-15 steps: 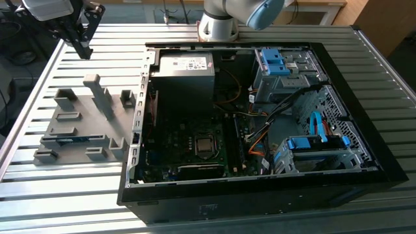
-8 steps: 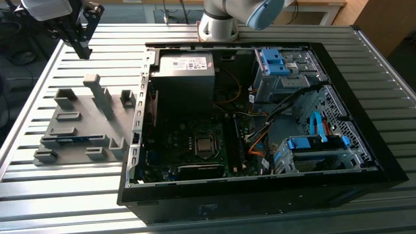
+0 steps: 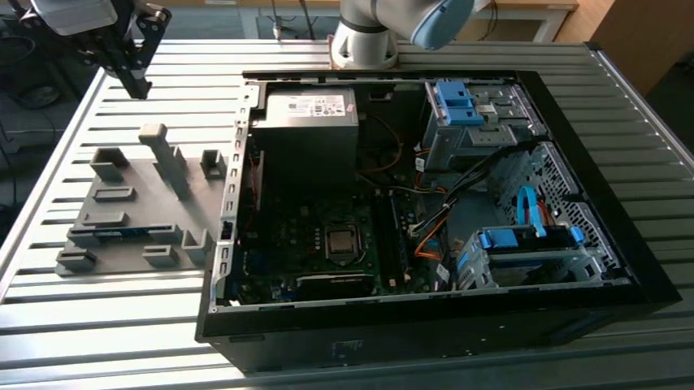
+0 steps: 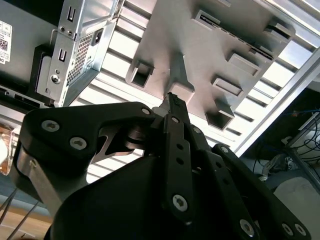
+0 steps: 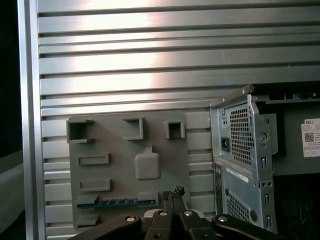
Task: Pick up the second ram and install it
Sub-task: 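Reach for the second ram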
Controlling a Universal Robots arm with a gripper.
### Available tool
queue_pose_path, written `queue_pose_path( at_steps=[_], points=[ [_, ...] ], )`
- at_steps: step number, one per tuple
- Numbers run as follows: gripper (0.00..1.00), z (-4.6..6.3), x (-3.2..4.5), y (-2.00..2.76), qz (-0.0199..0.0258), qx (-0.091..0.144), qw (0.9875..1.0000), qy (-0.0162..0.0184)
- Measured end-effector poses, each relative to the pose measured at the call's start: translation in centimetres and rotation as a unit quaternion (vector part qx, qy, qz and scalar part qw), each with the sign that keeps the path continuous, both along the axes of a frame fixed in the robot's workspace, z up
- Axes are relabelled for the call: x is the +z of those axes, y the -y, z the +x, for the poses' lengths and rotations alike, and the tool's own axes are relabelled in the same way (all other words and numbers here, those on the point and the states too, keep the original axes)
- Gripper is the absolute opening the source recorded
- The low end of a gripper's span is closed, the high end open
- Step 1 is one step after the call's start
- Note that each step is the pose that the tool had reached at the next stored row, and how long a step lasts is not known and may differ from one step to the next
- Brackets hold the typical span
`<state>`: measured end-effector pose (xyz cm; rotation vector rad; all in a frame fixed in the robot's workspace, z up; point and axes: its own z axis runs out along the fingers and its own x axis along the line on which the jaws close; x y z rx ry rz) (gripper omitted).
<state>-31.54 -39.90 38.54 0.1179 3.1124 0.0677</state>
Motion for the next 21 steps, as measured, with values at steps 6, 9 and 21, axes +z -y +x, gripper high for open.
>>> queue_pose_path(
  at_steps=[6, 9, 21],
  points=[
    [0.11, -0.16, -0.01, 0.0, 0.0, 0.0, 1.0, 0.0],
    [0.11, -0.27, -0.02, 0.0, 0.0, 0.0, 1.0, 0.0],
    [0.11, -0.67, -0.06, 0.0, 0.0, 0.0, 1.0, 0.0]
  ],
)
